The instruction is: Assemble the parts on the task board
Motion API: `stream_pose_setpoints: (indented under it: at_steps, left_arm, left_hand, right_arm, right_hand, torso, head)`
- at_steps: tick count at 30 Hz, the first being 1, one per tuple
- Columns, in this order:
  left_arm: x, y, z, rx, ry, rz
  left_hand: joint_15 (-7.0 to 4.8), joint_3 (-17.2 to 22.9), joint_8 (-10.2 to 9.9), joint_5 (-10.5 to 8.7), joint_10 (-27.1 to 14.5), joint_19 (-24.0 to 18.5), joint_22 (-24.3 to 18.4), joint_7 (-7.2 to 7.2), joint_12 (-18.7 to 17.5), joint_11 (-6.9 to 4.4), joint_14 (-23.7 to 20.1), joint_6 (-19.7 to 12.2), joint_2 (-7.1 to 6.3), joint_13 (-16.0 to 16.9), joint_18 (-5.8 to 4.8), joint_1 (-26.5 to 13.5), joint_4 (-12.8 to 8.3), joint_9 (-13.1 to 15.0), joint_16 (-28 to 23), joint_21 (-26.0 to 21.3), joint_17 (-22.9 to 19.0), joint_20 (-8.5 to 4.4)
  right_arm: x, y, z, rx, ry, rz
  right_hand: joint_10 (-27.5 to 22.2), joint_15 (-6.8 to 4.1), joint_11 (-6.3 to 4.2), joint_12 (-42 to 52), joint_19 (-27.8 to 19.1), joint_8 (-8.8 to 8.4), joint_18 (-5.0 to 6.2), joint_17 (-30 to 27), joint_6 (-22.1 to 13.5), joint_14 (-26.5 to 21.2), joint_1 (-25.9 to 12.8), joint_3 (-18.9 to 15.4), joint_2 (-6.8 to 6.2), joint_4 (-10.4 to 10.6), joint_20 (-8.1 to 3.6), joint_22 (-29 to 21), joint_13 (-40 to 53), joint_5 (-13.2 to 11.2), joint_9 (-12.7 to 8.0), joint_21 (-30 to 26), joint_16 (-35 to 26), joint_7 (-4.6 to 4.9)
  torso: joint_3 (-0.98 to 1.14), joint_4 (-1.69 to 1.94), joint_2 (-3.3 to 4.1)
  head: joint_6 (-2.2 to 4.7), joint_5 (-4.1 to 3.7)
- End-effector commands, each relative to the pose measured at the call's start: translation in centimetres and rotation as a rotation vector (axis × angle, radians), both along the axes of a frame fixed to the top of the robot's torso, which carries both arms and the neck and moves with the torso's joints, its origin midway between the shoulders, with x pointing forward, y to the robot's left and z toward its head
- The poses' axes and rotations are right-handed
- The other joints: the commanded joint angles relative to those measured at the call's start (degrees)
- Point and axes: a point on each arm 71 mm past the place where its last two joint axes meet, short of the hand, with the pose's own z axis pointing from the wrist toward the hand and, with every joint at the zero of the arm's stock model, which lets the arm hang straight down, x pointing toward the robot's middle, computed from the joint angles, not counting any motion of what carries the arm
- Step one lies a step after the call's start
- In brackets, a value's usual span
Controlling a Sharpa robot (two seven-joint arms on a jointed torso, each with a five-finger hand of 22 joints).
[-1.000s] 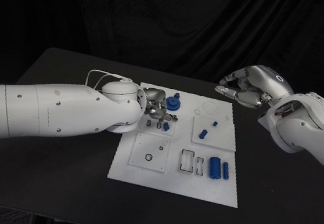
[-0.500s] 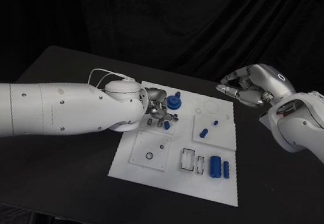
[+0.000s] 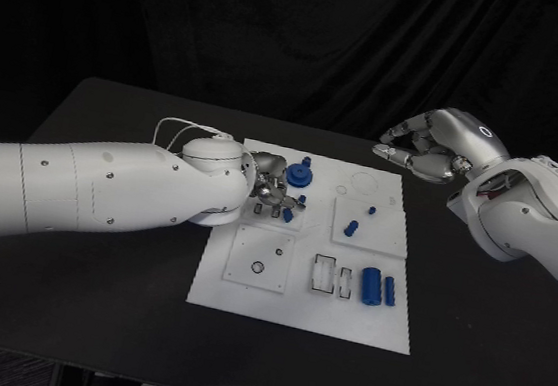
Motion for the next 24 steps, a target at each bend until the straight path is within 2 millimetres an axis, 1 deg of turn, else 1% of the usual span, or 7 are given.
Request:
stream_pose_setpoints:
  at_steps: [1, 6, 9, 14, 19, 22, 24]
  left_arm:
    - [-0.08, -0.29, -0.22, 0.010, 0.010, -0.021]
    - [-0.05, -0.43, -0.33, 0.010, 0.013, -0.025]
    - [-0.04, -0.52, -0.39, 0.011, 0.015, -0.028]
    - [-0.04, -0.69, -0.49, 0.013, 0.019, -0.034]
    - [-0.07, -0.88, -0.66, 0.019, 0.027, -0.039]
    - [-0.10, -0.94, -0.82, 0.023, 0.032, -0.041]
    - [-0.11, -0.96, -0.88, 0.024, 0.034, -0.042]
  left_hand:
    - [-0.41, 0.5, -0.8, -0.15, 6.0, 2.5, 10.4, -0.16, -0.1, -0.51, 6.2, 0.3, -0.06, 14.9, -0.31, 0.0, -0.2, 0.0, 0.1, -0.3, 15.1, -0.28]
    - [-0.43, 1.3, -2.6, 1.71, 6.0, 2.4, 10.3, -0.14, -0.1, -0.51, 6.2, 0.8, -0.24, 14.9, -0.29, 0.5, -0.5, -0.2, 0.1, -0.5, 15.1, -0.33]
    - [-0.43, 1.6, -3.1, 2.38, 6.0, 2.4, 10.2, -0.12, -0.1, -0.50, 6.2, 0.9, -0.34, 14.9, -0.27, 0.7, -0.5, -0.2, 0.1, -0.5, 15.1, -0.33]
    - [-0.43, 1.8, -3.4, 2.66, 6.0, 2.3, 10.2, -0.10, -0.1, -0.50, 6.2, 1.0, -0.37, 14.9, -0.26, 0.8, -0.6, -0.2, 0.1, -0.6, 15.1, -0.33]
    - [-0.42, 2.0, -3.9, 2.97, 6.0, 2.3, 10.2, -0.08, -0.1, -0.49, 6.2, 1.0, -0.36, 14.9, -0.26, 0.9, -0.7, -0.3, 0.1, -0.6, 15.1, -0.33]
    - [-0.41, 2.5, -4.5, 3.61, 6.0, 2.3, 10.2, -0.06, -0.1, -0.47, 6.2, 1.2, -0.40, 14.9, -0.26, 1.3, -0.8, -0.3, 0.1, -0.6, 15.1, -0.32]
    - [-0.40, 2.6, -4.8, 3.88, 6.0, 2.3, 10.2, -0.05, -0.1, -0.47, 6.2, 1.3, -0.47, 14.9, -0.25, 1.4, -0.9, -0.4, 0.1, -0.7, 15.1, -0.32]
  right_arm:
    - [0.01, -0.12, -0.05, 0.000, -0.001, -0.015]
    - [-0.01, -0.18, -0.04, 0.000, -0.001, -0.017]
    - [-0.04, -0.25, -0.04, 0.001, 0.000, -0.018]
    - [-0.06, -0.34, -0.04, 0.001, 0.000, -0.020]
    - [-0.06, -0.33, -0.04, 0.001, 0.000, -0.020]
    - [-0.06, -0.30, -0.04, 0.001, 0.000, -0.019]
    - [-0.06, -0.32, -0.04, 0.000, 0.000, -0.019]
  right_hand:
    - [6.1, 0.45, 0.34, 0.1, 4.3, 0.26, 0.03, 11.1, 0.4, 5.3, 0.7, 0.2, 0.01, -0.2, 0.31, 13.9, 15.1, 0.3, 0.1, 0.2, 0.3, -0.15]
    - [6.1, 0.45, 0.34, 0.1, 4.3, 0.26, 0.03, 11.1, 0.5, 5.3, 0.9, 0.2, 0.03, -0.3, 0.32, 13.8, 15.1, 0.3, 0.1, 0.2, 0.3, -0.16]
    - [6.1, 0.45, 0.34, 0.1, 4.3, 0.26, 0.04, 11.1, 0.5, 5.3, 0.9, 0.3, 0.02, -0.3, 0.32, 13.8, 15.1, 0.3, 0.1, 0.2, 0.3, -0.16]
    - [6.1, 0.45, 0.34, 0.1, 4.3, 0.26, 0.04, 11.1, 0.5, 5.3, 0.9, 0.3, 0.02, -0.3, 0.32, 13.8, 15.1, 0.3, 0.1, 0.2, 0.3, -0.16]
    - [6.1, 0.45, 0.34, 0.1, 4.3, 0.26, 0.04, 11.1, 0.5, 5.3, 0.9, 0.3, 0.02, -0.3, 0.32, 13.8, 15.1, 0.3, 0.1, 0.2, 0.3, -0.16]
    - [6.1, 0.45, 0.34, 0.1, 4.3, 0.26, 0.04, 11.1, 0.5, 5.3, 0.9, 0.3, 0.02, -0.3, 0.32, 13.8, 15.1, 0.3, 0.1, 0.2, 0.3, -0.16]
    - [6.1, 0.45, 0.34, 0.1, 4.3, 0.26, 0.04, 11.1, 0.5, 5.3, 0.9, 0.3, 0.02, -0.3, 0.32, 13.8, 15.1, 0.3, 0.1, 0.2, 0.3, -0.16]
  torso:
    - [-0.03, 0.02, 0.02]
    - [-0.08, 0.03, 0.03]
    - [-0.09, 0.02, 0.04]
    - [-0.05, 0.02, 0.04]
    - [-0.03, -0.04, 0.06]
    - [-0.03, -0.04, 0.12]
    - [-0.04, -0.04, 0.05]
  head:
    - [0.09, -0.03]
    - [0.15, -0.09]
    - [0.19, -0.16]
    - [0.23, -0.21]
    - [0.01, -0.01]
    - [0.00, 0.00]
    - [-0.14, 0.00]
